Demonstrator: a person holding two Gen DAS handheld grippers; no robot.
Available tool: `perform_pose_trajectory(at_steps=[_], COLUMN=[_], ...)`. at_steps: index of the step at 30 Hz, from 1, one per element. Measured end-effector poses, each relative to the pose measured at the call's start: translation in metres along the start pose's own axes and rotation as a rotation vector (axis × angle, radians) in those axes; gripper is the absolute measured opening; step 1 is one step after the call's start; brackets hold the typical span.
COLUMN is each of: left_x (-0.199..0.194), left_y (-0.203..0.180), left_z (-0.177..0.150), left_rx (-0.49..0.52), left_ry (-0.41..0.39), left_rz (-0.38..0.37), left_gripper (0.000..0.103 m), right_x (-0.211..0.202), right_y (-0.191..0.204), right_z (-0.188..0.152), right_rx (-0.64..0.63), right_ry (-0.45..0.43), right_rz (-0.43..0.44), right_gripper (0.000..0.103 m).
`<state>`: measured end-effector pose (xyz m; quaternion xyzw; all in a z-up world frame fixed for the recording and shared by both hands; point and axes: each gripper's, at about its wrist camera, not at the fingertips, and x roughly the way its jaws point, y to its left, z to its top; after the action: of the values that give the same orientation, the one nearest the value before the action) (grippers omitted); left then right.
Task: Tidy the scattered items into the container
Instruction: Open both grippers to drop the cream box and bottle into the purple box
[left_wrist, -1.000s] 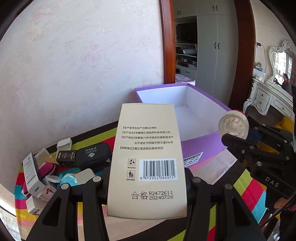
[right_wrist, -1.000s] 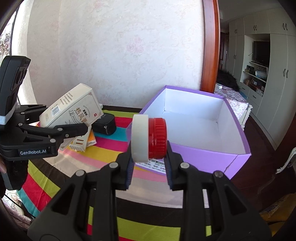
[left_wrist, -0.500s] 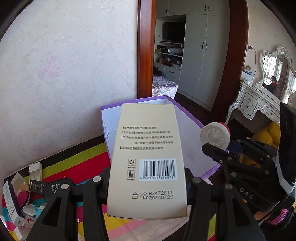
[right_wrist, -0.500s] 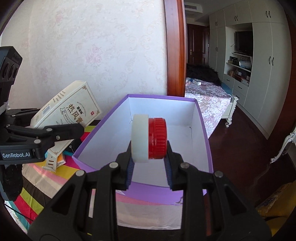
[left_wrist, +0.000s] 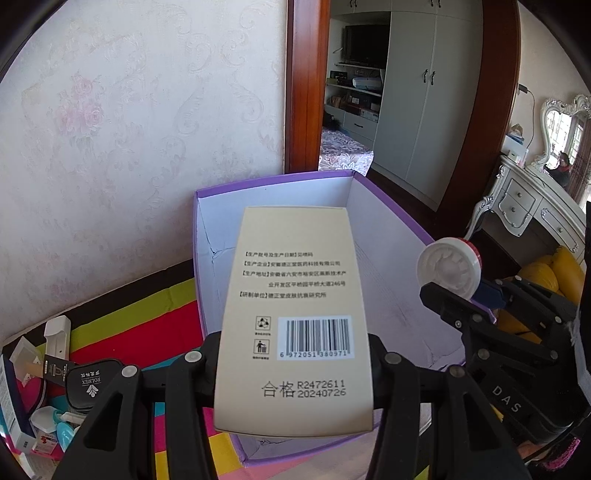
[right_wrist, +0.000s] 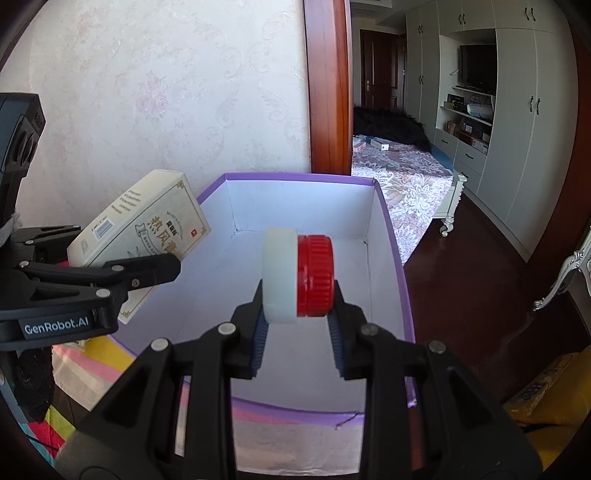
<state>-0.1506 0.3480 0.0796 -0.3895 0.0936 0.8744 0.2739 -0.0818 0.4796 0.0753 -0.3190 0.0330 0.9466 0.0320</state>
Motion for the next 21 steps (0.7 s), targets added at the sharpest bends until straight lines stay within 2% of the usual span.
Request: perform_pose_trajectory(at_steps=[2, 6, 9, 14, 21], left_x=[0.003, 0.001, -0.003, -0.021, -0.053], left_y=[0.000, 0.000, 0.000, 0.003, 0.020], left_z=[-0.003, -0.009, -0.011, -0.017, -0.033], left_rx=[0.005, 0.016, 0.017, 0.007, -0.027], left_ry=[0.009, -0.004, -0.020, -0.066, -0.119], left_rz=[0.009, 0.012, 0.023, 0.029, 0.043], left_gripper=[0.055, 0.070, 0.074, 0.075, 0.079], right_x=[0.002, -0.001, -0.007, -0.018, -0.036], right_y=[-0.002, -0.006, -0.008, -0.009, 0.004], right_z=[0.001, 0.000, 0.000, 0.000, -0.003], right_rx=[0.021, 0.039, 0.043, 0.055, 0.039], right_ry=[0.010, -0.002, -0.019, -0.045, -0.080], right_rz=[0.006, 0.003, 0.008, 0.007, 0.028], right_gripper=[0.035, 0.062, 0.063, 0.063, 0.064])
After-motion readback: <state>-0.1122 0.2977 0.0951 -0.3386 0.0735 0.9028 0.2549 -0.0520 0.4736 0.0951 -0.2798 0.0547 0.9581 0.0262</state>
